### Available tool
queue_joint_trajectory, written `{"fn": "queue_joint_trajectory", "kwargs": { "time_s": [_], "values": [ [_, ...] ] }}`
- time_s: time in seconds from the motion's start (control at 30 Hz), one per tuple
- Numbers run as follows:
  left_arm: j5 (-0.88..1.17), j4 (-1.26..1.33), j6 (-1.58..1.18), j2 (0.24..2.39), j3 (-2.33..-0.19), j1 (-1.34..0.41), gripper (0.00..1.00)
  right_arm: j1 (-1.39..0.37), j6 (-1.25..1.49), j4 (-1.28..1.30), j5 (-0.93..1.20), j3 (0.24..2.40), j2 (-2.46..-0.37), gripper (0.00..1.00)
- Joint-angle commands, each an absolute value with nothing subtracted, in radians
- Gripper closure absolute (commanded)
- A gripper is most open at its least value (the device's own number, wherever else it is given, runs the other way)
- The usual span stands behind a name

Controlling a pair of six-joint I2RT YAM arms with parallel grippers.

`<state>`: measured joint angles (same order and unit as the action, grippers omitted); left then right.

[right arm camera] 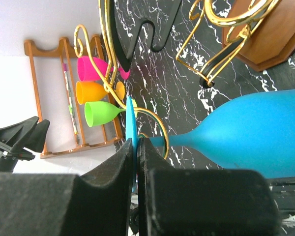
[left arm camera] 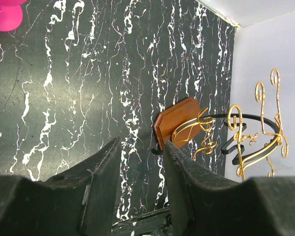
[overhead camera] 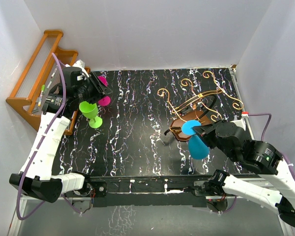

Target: Take the wine glass off the wine glass rack

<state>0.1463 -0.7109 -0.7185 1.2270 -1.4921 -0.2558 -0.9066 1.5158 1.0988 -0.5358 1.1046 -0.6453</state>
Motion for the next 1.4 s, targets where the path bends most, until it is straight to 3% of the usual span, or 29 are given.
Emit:
{"fn": "queue_joint_trajectory", "kwargs": {
  "time_s": [0.0,0.27,0.47,0.7,0.87,1.07,1.23,1.37],
  "values": [
    [0.160,-0.706,-0.723,1.190,-1.495,-0.260,0.61,-0.902,1.466,0.979,-0.609,1.108,-0.640,0.92],
    [0.164,-0.699,-0.723,1.200,-1.499,-0.259,0.61,-0.902,1.406,0.827,-0.605,1.044,-0.626,0.92],
    [0.184,-0.686,-0.725,1.208,-1.497,-0.260,0.61,-0.902,1.320,0.636,-0.485,1.013,-0.684,0.92],
    [0.213,-0.689,-0.734,1.221,-1.505,-0.261,0.60,-0.902,1.062,0.321,-0.064,1.048,-0.901,0.92],
    [0.201,-0.782,-0.750,1.259,-1.573,-0.260,0.52,-0.935,0.738,0.383,0.272,1.276,-1.182,0.92],
    [0.300,-0.954,-0.715,1.363,-1.690,-0.261,0.46,-1.272,0.116,0.578,-0.104,1.468,-1.338,0.92],
    [0.355,-1.002,-0.687,1.398,-1.709,-0.261,0.46,-1.506,-0.490,0.425,-0.382,1.247,-1.274,0.92],
    [0.359,-1.049,-0.654,1.407,-1.754,-0.260,0.46,-1.586,-0.834,0.341,-0.549,1.052,-1.236,0.92]
  ]
}}
